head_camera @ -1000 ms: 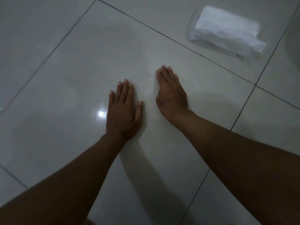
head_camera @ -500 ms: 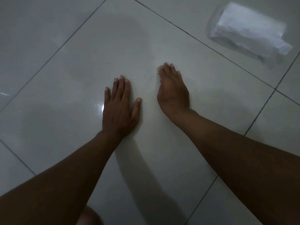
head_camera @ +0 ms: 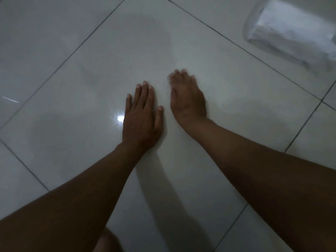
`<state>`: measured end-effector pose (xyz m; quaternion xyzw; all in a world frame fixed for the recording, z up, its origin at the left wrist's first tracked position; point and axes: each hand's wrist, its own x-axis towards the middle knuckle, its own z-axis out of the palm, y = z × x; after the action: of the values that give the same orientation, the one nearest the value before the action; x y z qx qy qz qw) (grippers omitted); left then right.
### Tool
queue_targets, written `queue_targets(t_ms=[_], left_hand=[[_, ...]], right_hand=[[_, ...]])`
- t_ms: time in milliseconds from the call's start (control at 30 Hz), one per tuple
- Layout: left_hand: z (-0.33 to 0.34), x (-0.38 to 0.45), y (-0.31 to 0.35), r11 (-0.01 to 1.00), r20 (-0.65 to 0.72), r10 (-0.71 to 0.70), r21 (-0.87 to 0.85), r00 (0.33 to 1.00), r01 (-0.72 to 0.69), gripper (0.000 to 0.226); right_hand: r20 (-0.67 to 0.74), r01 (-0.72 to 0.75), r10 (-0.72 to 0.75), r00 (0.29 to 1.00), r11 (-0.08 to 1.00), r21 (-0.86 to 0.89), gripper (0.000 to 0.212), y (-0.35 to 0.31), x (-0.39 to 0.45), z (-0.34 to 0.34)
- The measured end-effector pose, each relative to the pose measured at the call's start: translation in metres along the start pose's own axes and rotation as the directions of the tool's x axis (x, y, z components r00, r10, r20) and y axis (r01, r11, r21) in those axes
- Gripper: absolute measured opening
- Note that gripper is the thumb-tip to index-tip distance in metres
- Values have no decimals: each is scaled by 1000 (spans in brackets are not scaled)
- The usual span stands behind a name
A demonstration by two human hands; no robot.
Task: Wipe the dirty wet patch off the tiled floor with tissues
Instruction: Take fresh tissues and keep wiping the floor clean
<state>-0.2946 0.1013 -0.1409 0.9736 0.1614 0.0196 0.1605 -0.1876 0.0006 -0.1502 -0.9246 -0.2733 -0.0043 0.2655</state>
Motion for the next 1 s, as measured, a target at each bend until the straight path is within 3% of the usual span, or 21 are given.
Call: queue_targets(t_ms=[100,200,367,500,633,700,867,1000], left_hand=[[-2,0,-2,999,-18,1,-42,1000,-2,59],[-5,-2,-6,999,-21,-18,-42,1000,17,59],[-11,-5,-14,999,-7,-34,-20,999,33,62],[-12,-6,-17,998,-13,-55,-23,998,55,63],[-14,-5,-22,997,-25,-73,-7,997,73,65],[-14,-4,-26,996,-30,-89,3,996,89,65],[-16,0,-42,992,-31,-120,29,992,121,65],[-18,7,-54,988,-48,-144,42,988,147,67]], right_hand=[[96,247,-246,965,969,-3,47,-5,-28,-5],[77,294,-292,953,956,-23,38,9,-41,-11],[18,80,-80,997,997,-4,39,-2,-8,-1],[-9,82,-82,997,996,-36,36,-6,-21,-8],[-37,-42,43,998,999,13,33,-12,-34,-14],[-6,-28,28,1000,999,17,31,-21,-36,-13],[-47,184,-182,982,982,32,18,-15,-35,-5],[-139,108,-102,985,993,40,18,-21,6,14]])
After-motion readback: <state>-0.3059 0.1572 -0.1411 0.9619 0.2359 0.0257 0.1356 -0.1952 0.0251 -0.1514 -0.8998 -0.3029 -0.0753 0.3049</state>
